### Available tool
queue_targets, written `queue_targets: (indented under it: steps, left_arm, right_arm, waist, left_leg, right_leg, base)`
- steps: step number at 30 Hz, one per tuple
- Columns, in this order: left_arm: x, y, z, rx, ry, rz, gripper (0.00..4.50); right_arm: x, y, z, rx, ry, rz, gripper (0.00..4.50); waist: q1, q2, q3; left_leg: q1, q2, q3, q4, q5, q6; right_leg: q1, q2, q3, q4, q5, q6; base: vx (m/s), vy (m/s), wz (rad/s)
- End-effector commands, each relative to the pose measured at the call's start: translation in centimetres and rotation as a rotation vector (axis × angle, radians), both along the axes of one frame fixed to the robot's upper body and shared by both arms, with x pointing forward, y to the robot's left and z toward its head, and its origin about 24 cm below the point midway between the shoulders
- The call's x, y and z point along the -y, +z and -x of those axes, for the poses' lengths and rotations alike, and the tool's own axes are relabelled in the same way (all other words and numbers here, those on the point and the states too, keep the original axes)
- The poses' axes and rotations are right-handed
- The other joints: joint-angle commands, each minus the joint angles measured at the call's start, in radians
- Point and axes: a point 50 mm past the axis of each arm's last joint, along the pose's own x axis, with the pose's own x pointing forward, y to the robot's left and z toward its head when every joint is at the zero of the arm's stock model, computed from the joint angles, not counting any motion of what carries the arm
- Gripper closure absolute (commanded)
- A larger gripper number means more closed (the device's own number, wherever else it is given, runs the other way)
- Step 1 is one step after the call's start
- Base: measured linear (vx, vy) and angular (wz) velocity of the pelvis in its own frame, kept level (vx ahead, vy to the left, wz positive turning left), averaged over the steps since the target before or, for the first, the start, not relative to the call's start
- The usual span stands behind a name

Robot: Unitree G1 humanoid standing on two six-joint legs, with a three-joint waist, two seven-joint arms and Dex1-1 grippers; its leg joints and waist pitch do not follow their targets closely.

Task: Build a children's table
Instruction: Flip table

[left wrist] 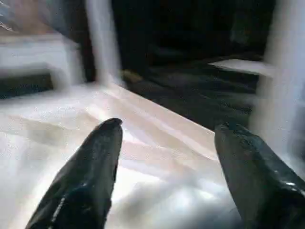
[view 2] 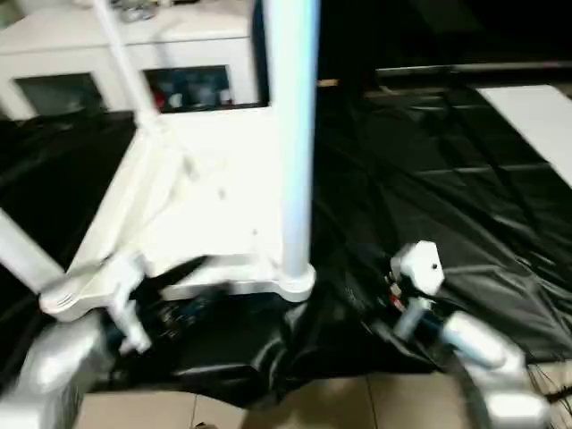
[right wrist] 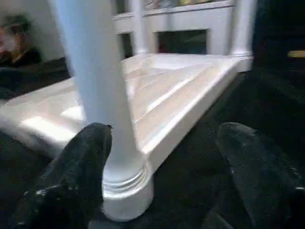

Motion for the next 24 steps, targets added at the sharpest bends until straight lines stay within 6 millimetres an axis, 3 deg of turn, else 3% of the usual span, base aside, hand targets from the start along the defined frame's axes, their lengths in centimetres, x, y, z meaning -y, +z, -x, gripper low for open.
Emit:
queue_targets:
  steps: [1, 2, 3, 6, 10, 12, 15, 16, 18, 22, 24]
  left_arm:
    - [-1.8, 1.7, 0.7, 0.137, 0.184, -0.041, 0.81]
    - [-2.3, 2.0, 1.1, 0.171, 0.251, -0.035, 0.81]
    - [-2.3, 2.0, 1.2, 0.173, 0.253, -0.034, 0.78]
    - [-3.0, 2.2, 2.2, 0.228, 0.352, -0.011, 0.44]
    - [-3.1, 1.7, 3.8, 0.228, 0.434, 0.015, 0.09]
    - [-3.2, 1.3, 4.4, 0.211, 0.473, 0.034, 0.09]
    - [-3.8, 1.0, 5.3, 0.205, 0.553, 0.045, 0.09]
    - [-4.5, 1.0, 5.7, 0.207, 0.637, 0.06, 0.09]
    - [-5.8, 1.1, 6.3, 0.213, 0.762, 0.08, 0.09]
    - [-7.7, 1.5, 6.6, 0.229, 0.837, 0.076, 0.09]
    - [-8.9, 1.3, 6.3, 0.218, 0.867, 0.081, 0.09]
  right_arm:
    - [-0.6, 0.9, -0.3, 0.046, -0.048, -0.005, 0.21]
    - [-0.9, 1.0, -0.5, 0.054, -0.072, -0.031, 0.21]
    - [-0.9, 1.0, -0.5, 0.055, -0.071, -0.031, 0.12]
    - [-1.7, 0.7, -0.4, 0.051, -0.026, -0.024, 0.0]
    - [-2.1, 0.6, 0.0, 0.031, 0.042, -0.021, 0.0]
    - [-2.0, 0.8, 0.2, 0.04, 0.062, -0.015, 0.0]
    - [-1.8, 1.0, 0.3, 0.035, 0.084, -0.017, 0.0]
    - [-1.8, 1.0, 0.4, 0.033, 0.092, -0.015, 0.0]
    - [-1.8, 1.1, 0.3, 0.036, 0.099, -0.003, 0.0]
    - [-2.2, 1.1, 0.1, 0.039, 0.084, -0.01, 0.0]
    - [-2.5, 1.0, 0.0, 0.04, 0.083, -0.009, 0.0]
  waist:
    - [-0.006, -0.022, -0.037]
    - [-0.011, -0.03, -0.039]
    - [-0.009, -0.024, -0.041]
    - [-0.01, -0.034, -0.043]
    - [-0.006, -0.029, -0.053]
    - [-0.007, -0.032, -0.052]
    - [-0.002, -0.029, -0.048]
    - [0.001, -0.023, -0.046]
    - [-0.002, -0.028, -0.043]
    - [-0.007, -0.023, -0.034]
    - [-0.009, -0.02, -0.034]
  left_leg:
    - [0.004, 0.035, -0.021, -0.08, -0.302, 0.042]
    - [0.001, 0.035, -0.022, -0.081, -0.311, 0.043]
    - [0.002, 0.036, -0.024, -0.082, -0.309, 0.042]
    - [0.003, 0.042, -0.024, -0.086, -0.305, 0.043]
    - [0.002, 0.048, -0.023, -0.081, -0.251, 0.056]
    - [0.0, 0.046, -0.021, -0.08, -0.254, 0.06]
    - [0.001, 0.044, -0.02, -0.081, -0.283, 0.06]
    - [0.003, 0.045, -0.022, -0.082, -0.298, 0.055]
    - [0.004, 0.042, -0.021, -0.083, -0.325, 0.048]
    - [0.014, 0.037, -0.026, -0.085, -0.392, 0.025]
    - [0.022, 0.035, -0.03, -0.087, -0.426, 0.007]
  right_leg:
    - [0.029, -0.068, 0.042, -0.127, -0.499, -0.02]
    - [0.032, -0.066, 0.04, -0.125, -0.488, -0.013]
    - [0.032, -0.068, 0.042, -0.122, -0.478, -0.015]
    - [0.033, -0.069, 0.047, -0.115, -0.419, -0.025]
    - [0.042, -0.067, 0.049, -0.098, -0.211, -0.075]
    - [0.046, -0.069, 0.051, -0.095, -0.183, -0.086]
    - [0.044, -0.071, 0.052, -0.103, -0.239, -0.083]
    - [0.043, -0.072, 0.052, -0.105, -0.266, -0.074]
    - [0.042, -0.069, 0.049, -0.109, -0.315, -0.062]
    - [0.033, -0.071, 0.047, -0.126, -0.482, -0.026]
    - [0.029, -0.068, 0.047, -0.127, -0.509, -0.014]
  base:
    - [0.0, 0.0, 0.0]
    - [0.0, 0.0, 0.0]
    - [0.0, 0.0, 0.0]
    - [0.0, 0.0, 0.0]
    - [0.0, 0.0, 0.0]
    - [0.0, 0.0, 0.0]
    - [0.0, 0.0, 0.0]
    - [0.0, 0.0, 0.0]
    - [0.0, 0.0, 0.0]
    - [0.0, 0.0, 0.0]
    - [0.0, 0.0, 0.0]
